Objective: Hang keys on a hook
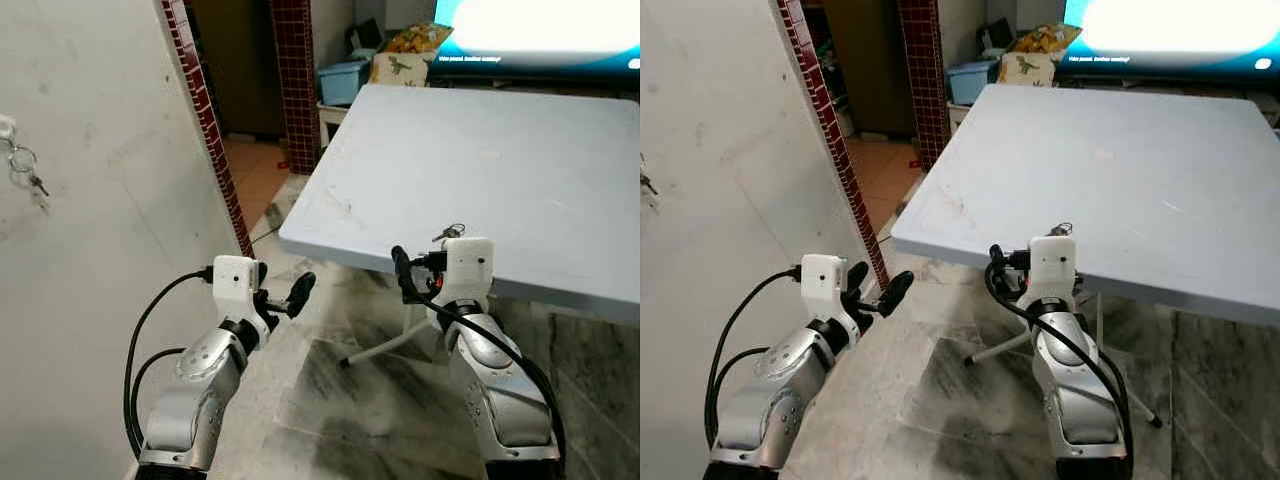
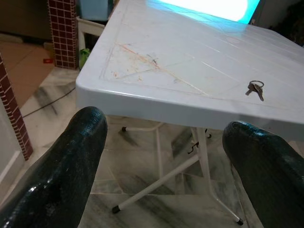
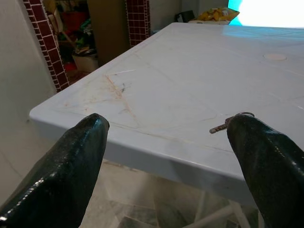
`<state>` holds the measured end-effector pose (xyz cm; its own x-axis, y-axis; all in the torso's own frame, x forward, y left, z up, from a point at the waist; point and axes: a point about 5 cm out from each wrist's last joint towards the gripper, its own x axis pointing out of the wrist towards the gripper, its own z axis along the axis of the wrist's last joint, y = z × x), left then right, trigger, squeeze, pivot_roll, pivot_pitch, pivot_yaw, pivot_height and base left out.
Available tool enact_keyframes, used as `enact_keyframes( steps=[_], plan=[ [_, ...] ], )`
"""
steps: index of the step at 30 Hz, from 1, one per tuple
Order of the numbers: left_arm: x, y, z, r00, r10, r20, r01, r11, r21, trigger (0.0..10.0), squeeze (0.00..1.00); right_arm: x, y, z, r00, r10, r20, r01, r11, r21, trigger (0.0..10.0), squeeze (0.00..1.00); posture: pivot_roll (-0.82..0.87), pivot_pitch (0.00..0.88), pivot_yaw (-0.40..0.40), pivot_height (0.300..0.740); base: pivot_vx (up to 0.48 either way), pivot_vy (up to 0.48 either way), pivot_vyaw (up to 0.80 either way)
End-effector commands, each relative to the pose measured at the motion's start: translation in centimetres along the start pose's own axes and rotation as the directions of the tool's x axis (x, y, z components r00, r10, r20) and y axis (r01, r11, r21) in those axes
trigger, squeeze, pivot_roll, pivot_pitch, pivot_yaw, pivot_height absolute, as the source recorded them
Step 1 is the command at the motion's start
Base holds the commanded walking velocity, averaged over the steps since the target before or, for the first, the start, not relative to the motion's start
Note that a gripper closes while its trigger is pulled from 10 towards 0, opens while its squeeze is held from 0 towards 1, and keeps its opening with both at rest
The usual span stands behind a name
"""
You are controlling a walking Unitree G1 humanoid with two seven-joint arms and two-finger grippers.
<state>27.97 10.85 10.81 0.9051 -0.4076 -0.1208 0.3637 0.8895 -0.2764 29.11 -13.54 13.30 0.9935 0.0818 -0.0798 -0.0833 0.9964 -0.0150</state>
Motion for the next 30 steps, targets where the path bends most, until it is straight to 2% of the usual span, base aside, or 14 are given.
enact_keyframes(
  steps=[1, 11, 13, 19, 30],
  plan=[
    [-0.15, 0.31, 0.26, 1.000, 0.006, 0.002, -0.006, 1.000, 0.005, 10.0, 0.00, 0.14, 0.10, 0.12, 1.000, -0.001, 0.003, 0.001, 1.000, 0.000, 10.0, 0.00, -0.06, 0.000, 0.100, 0.740, 0.000, -0.251, 0.00],
    [-0.12, 0.27, 0.23, 1.000, 0.005, 0.000, -0.005, 1.000, 0.010, 10.0, 0.00, 0.11, 0.10, 0.09, 1.000, -0.005, 0.002, 0.005, 1.000, 0.001, 10.0, 0.00, -0.07, 0.000, 0.105, 0.740, 0.000, -0.353, 0.00],
    [-0.12, 0.26, 0.18, 1.000, 0.006, -0.002, -0.006, 1.000, 0.013, 10.0, 0.00, 0.08, 0.08, 0.08, 1.000, -0.007, 0.002, 0.007, 1.000, 0.001, 10.0, 0.00, -0.07, 0.000, 0.105, 0.740, 0.000, 0.000, 0.00],
    [-0.07, 0.17, 0.09, 1.000, 0.003, -0.004, -0.003, 1.000, 0.011, 10.0, 0.00, 0.02, 0.00, 0.06, 1.000, -0.009, 0.001, 0.009, 1.000, -0.002, 10.0, 0.00, -0.07, 0.000, 0.106, 0.740, 0.000, -0.459, 0.00],
    [-0.03, 0.29, -0.15, 1.000, 0.020, -0.012, -0.019, 1.000, 0.009, 10.0, 0.00, 0.03, -0.18, 0.08, 1.000, -0.014, 0.001, 0.014, 1.000, -0.005, 10.0, 0.00, -0.07, 0.000, 0.104, 0.740, 0.000, 0.000, 0.00]
  ],
)
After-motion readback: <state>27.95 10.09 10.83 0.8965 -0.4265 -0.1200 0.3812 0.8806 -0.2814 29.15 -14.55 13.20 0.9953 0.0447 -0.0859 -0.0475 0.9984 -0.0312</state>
